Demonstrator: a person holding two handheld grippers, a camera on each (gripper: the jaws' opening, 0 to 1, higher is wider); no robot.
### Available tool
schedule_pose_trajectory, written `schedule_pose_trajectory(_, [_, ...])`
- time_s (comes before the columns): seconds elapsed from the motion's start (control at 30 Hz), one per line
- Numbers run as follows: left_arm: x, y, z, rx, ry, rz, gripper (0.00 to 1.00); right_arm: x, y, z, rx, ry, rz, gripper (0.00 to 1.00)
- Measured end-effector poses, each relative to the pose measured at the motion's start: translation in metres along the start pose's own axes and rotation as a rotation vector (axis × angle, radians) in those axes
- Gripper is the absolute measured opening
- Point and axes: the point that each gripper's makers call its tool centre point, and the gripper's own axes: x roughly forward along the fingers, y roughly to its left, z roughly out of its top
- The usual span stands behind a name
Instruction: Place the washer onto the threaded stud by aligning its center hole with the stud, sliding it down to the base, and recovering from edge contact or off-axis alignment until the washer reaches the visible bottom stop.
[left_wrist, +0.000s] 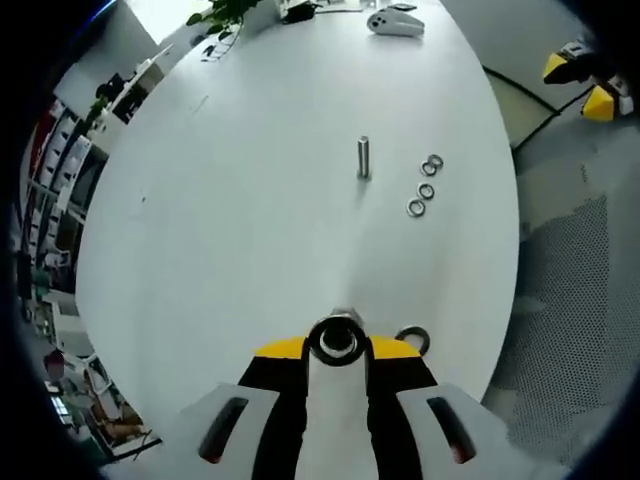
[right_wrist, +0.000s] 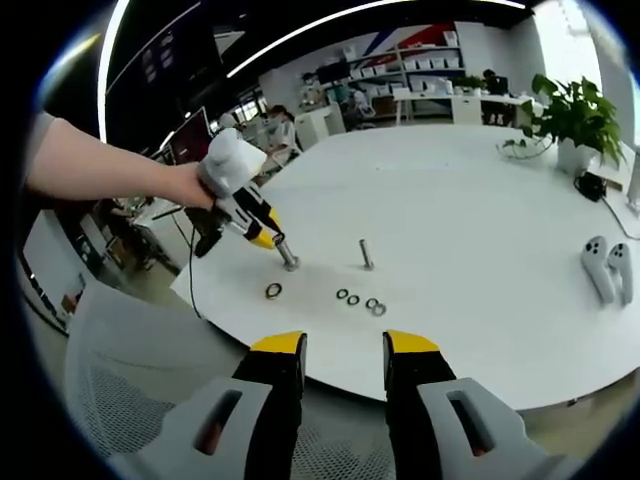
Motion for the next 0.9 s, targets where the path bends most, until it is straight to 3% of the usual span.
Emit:
schedule_pose_trajectory(0.43, [0.019, -0.003, -0.002, 0.036, 0.035, -0.029, 0.19, 0.000, -0.003, 0.000, 0.009, 0.000, -0.012, 0.32])
schedule_pose_trajectory(0.9, [0.035, -0.003, -0.008, 0.017, 0.047, -0.041, 0.19, 0.000, -0.003, 0.000, 0.011, -0.002, -0.015, 0.32])
